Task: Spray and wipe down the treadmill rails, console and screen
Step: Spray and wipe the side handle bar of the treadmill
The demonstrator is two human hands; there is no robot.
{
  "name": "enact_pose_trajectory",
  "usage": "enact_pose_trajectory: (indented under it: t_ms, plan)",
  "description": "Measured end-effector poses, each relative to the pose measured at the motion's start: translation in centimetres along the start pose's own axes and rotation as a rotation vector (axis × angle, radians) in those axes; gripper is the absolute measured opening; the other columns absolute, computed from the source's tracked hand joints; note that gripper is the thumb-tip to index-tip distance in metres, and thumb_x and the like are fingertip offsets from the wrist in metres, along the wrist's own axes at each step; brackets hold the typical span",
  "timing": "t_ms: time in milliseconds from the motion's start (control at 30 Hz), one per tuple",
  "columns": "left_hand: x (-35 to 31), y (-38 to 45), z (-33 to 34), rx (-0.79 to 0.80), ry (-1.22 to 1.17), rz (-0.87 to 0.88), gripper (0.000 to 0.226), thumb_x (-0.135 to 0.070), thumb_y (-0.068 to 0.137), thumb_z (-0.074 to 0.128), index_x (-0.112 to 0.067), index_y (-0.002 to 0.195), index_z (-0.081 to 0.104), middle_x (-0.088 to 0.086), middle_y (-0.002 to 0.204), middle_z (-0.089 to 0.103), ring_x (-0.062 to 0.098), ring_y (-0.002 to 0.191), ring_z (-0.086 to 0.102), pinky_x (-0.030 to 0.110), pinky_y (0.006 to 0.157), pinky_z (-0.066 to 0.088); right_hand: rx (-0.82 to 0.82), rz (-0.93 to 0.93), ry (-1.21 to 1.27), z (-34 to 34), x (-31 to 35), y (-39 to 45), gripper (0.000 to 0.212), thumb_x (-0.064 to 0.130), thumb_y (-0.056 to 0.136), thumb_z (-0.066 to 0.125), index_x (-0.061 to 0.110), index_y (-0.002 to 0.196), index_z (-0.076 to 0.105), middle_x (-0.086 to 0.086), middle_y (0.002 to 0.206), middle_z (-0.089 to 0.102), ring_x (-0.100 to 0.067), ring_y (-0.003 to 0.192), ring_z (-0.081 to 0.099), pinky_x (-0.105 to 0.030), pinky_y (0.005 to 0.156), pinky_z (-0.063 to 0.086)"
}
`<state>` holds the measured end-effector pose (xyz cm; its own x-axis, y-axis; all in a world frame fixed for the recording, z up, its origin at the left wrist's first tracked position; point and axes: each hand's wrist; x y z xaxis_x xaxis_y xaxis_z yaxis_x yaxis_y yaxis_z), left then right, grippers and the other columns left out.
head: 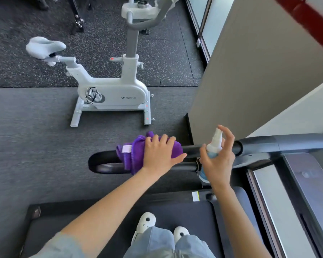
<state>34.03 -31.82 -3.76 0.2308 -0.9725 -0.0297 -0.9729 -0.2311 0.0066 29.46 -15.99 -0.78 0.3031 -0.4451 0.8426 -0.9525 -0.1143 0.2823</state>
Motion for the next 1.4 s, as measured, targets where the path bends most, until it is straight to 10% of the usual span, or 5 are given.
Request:
enact_pose_trajectory:
  t_ms: [367,667,867,1400]
  plan:
    - [-14.0,5.8,0.3,-0.021,-0.021,0.254,0.060,-0.044,0.093,0.049,-0.020,0.145,0.031,0.007,0.128,0.050,0.030,0.111,0.050,0.041,0.090,0.038,-0.094,0.061,-0.042,-6.2,-2.9,-0.7,0.071,-0.004,0.080,0.068,0.045,0.122,0.038,-0.002,0.099,0.062,-0.024,0.055,0.055,-0.042,0.057,0.049]
    - [-2.7,2.0,0.4,-0.049,-0.203,0.143,0.090,-0.083,0.069,0.051,-0.019,0.133,0.050,0.002,0.111,0.063,0.026,0.096,0.058,0.038,0.083,0.040,0.014,-0.003,0.009,-1.6,-0.1,0.2,0.064,-0.004,0.081,0.066,0.033,0.127,0.041,0.005,0.080,0.057,-0.008,0.059,0.053,-0.013,0.063,0.043]
    - [6.7,-3.3,1.6,-0.319,-0.077,0.168,0.085,-0.078,0.066,0.060,-0.016,0.124,0.061,0.002,0.106,0.065,0.025,0.085,0.060,0.039,0.078,0.048,0.162,-0.042,0.028,2.5,2.6,-1.0,0.065,0.000,0.085,0.065,0.042,0.126,0.037,-0.011,0.092,0.063,-0.035,0.066,0.061,-0.054,0.070,0.054]
    - [11.9,-3.6,0.5,-0.122,-0.092,0.155,0.079,-0.083,0.073,0.037,-0.020,0.114,0.061,-0.003,0.103,0.064,0.024,0.089,0.060,0.038,0.080,0.043,0.052,0.012,-0.005,5.0,3.7,-1.9,0.061,0.002,0.087,0.064,0.037,0.128,0.037,-0.011,0.098,0.063,-0.038,0.065,0.062,-0.058,0.069,0.054]
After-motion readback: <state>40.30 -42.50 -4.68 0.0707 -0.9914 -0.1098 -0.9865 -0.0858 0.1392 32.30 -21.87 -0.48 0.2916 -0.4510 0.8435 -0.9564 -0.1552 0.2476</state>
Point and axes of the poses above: each hand's wrist, its own y-axis towards the middle knuckle, its own z-axis out of the palm, x = y × z
